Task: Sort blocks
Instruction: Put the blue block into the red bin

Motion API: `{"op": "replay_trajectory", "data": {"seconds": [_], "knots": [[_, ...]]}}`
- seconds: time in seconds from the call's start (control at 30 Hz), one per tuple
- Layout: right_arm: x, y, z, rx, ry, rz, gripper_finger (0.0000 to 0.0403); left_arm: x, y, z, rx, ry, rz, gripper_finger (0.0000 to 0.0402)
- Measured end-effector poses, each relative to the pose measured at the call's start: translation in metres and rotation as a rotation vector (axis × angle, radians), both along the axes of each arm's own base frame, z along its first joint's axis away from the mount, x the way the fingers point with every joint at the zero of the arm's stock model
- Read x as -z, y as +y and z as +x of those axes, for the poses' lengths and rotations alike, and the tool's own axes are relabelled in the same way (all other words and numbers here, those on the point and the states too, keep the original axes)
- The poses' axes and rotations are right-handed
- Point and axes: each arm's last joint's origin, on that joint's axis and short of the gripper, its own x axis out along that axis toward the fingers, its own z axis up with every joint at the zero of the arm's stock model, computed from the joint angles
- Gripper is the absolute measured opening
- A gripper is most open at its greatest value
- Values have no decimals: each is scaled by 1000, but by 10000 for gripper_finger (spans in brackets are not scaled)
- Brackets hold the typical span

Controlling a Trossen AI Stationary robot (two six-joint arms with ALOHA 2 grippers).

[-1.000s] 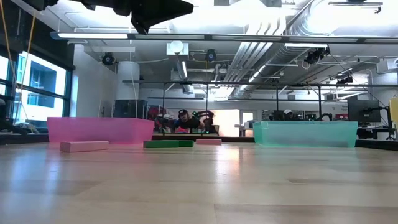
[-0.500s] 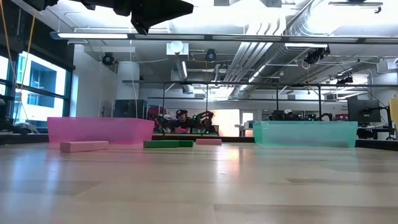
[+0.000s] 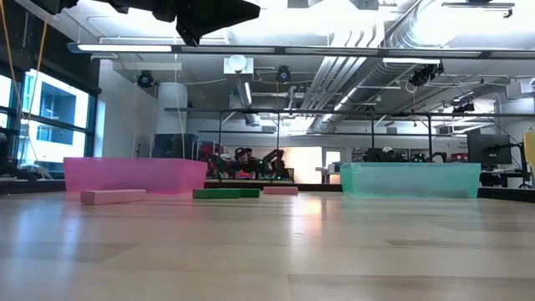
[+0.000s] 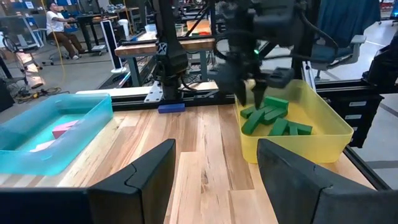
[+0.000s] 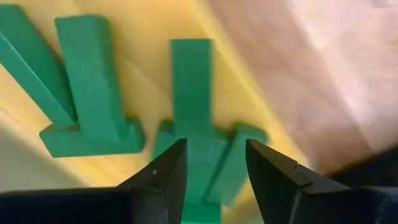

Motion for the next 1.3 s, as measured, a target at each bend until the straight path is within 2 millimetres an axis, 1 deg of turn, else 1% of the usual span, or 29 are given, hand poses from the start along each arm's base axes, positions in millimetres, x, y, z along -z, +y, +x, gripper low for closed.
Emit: {"op": "replay_trajectory", "data": {"seconds": [0.2,0.27,0.33,0.47,0.57,0.63,0.7,0.83,0.93,1.0,1.07,1.13,1.23,1.3], "knots": [[-28,-24,-10,40,-30,-6,138,0,0,0,0,0,0,213],[-36,-34,-11,59,-78,-39,137,0,0,0,0,0,0,213],[-41,-44,-10,81,-142,-107,137,0,0,0,0,1,0,213],[-42,-67,-1,94,-221,-295,137,0,0,0,0,3,1,213],[-36,-80,12,39,-194,-357,137,0,0,0,0,4,2,213],[-28,-89,21,-25,-128,-397,137,1,0,0,0,6,3,213],[-17,-100,29,-86,-16,-445,134,1,0,0,0,10,4,213],[4,-121,31,-177,347,-527,111,2,0,0,0,20,9,213],[16,-131,31,-160,601,-531,83,2,0,0,0,19,9,213],[26,-132,34,-181,681,-509,64,2,0,0,0,20,9,213],[38,-131,38,-242,709,-479,44,2,0,0,0,20,8,213],[50,-130,37,-295,735,-430,23,2,0,0,-1,23,0,213],[63,-133,26,-333,808,-388,4,3,0,0,-2,25,-6,213],[64,-135,17,-317,883,-390,5,3,0,0,-2,26,-6,213]]}}
